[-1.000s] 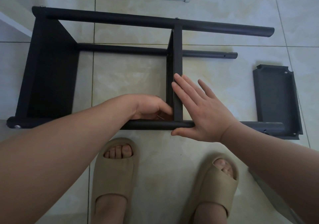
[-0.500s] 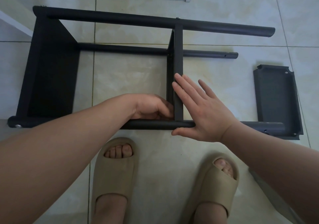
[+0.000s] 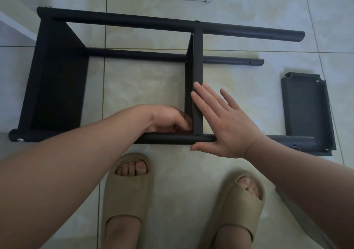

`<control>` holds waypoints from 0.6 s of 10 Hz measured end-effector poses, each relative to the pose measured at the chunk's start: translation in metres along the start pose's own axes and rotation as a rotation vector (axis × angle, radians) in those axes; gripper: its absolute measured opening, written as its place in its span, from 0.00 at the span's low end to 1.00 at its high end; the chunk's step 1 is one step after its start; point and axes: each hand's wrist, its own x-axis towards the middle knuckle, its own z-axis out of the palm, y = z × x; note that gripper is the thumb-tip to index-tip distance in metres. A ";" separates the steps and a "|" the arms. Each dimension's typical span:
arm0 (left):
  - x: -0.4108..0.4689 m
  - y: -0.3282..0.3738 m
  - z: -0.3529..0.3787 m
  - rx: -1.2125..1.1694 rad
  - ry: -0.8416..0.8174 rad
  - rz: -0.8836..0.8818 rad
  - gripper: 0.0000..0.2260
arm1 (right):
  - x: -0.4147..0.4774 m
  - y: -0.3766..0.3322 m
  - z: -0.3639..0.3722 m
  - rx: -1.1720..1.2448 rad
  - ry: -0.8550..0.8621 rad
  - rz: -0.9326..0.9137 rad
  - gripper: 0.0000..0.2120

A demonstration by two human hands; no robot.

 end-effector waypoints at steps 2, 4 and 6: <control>0.001 0.000 0.000 0.016 0.027 -0.016 0.14 | 0.000 0.000 0.000 -0.005 0.002 0.001 0.54; 0.000 0.001 0.000 -0.044 -0.021 0.019 0.12 | 0.000 0.000 0.000 -0.001 0.008 -0.001 0.54; 0.002 0.000 0.000 -0.030 -0.015 0.043 0.10 | 0.000 0.000 -0.001 0.000 0.005 -0.002 0.54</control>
